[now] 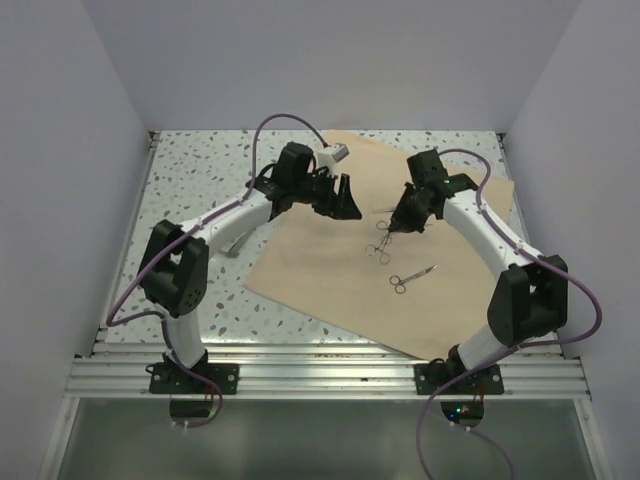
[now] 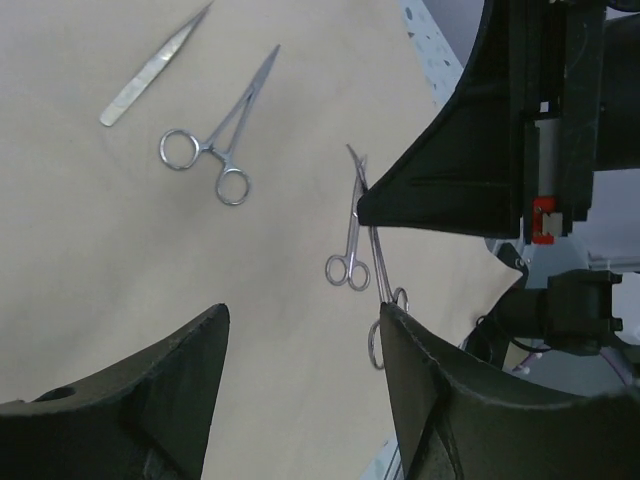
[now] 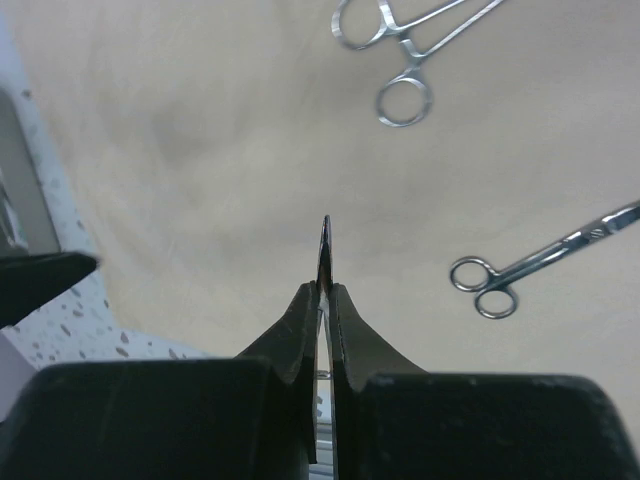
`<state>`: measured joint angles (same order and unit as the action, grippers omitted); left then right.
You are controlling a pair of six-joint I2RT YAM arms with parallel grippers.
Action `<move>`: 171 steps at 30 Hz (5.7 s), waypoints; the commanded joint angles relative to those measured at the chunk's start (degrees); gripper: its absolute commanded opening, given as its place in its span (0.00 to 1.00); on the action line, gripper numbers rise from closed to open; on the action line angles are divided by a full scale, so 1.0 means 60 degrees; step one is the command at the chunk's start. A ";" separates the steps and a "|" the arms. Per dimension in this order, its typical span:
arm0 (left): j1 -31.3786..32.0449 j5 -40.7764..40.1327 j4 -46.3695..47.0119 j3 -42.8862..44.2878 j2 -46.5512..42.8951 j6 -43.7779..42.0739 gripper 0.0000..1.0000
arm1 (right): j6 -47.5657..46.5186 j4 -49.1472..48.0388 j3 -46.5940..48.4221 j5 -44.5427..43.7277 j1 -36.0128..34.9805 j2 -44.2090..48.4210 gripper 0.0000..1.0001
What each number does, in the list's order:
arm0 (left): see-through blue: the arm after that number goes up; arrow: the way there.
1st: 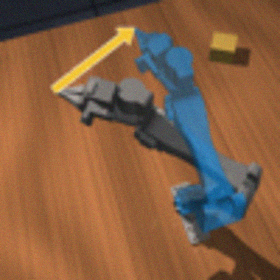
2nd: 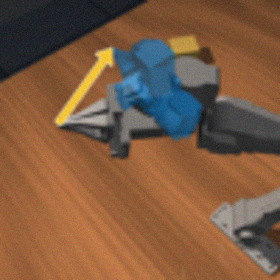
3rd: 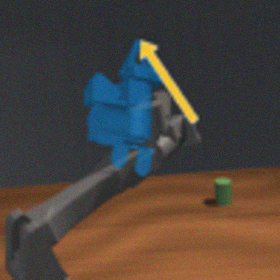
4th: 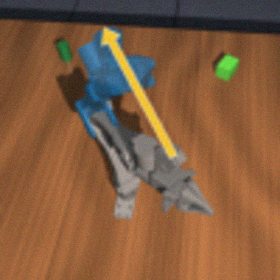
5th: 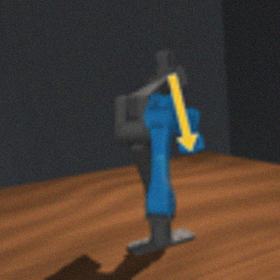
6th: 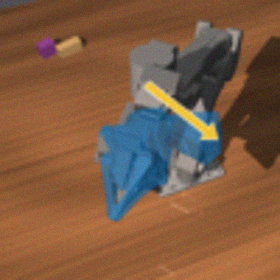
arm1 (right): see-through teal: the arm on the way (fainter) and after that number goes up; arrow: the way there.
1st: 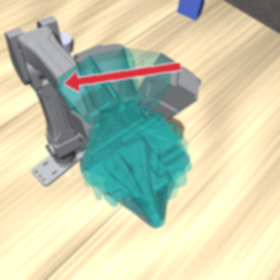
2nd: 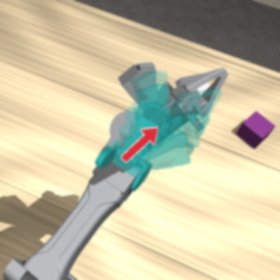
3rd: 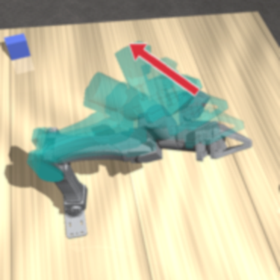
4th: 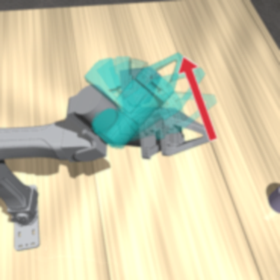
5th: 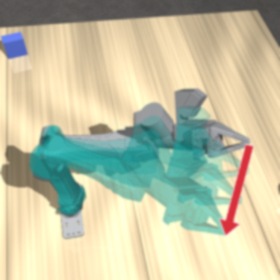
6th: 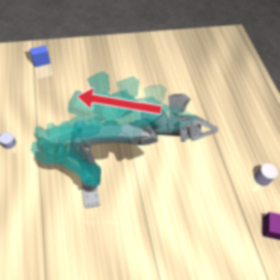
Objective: Prepare the surgical pack
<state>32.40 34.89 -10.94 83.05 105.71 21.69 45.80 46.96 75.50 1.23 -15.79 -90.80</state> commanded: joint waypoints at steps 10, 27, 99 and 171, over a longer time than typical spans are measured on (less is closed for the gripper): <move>0.0620 0.2329 0.2702 -0.0730 0.0385 0.2038 0.65 | -0.0983 -0.1205 0.0687 0.1581 -0.0517 0.0515 0.00; 0.0020 -0.0562 -0.1513 0.1203 0.1031 -0.0518 0.00 | -0.0544 -0.0198 0.2150 0.1219 -0.0503 -0.0465 0.44; -0.1958 -0.3868 -0.3114 0.0192 -0.1081 -0.1770 0.55 | 0.1785 0.1022 0.3295 -0.1758 0.1489 -0.4699 0.47; -0.0359 0.1993 0.0728 -0.0466 0.0694 0.1588 0.00 | -0.0851 0.0550 0.3322 0.2433 -0.0517 -0.1374 0.13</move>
<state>33.32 47.59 -3.66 80.49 112.09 33.82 41.19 48.80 90.50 14.74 -18.55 -99.15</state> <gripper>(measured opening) 0.022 0.126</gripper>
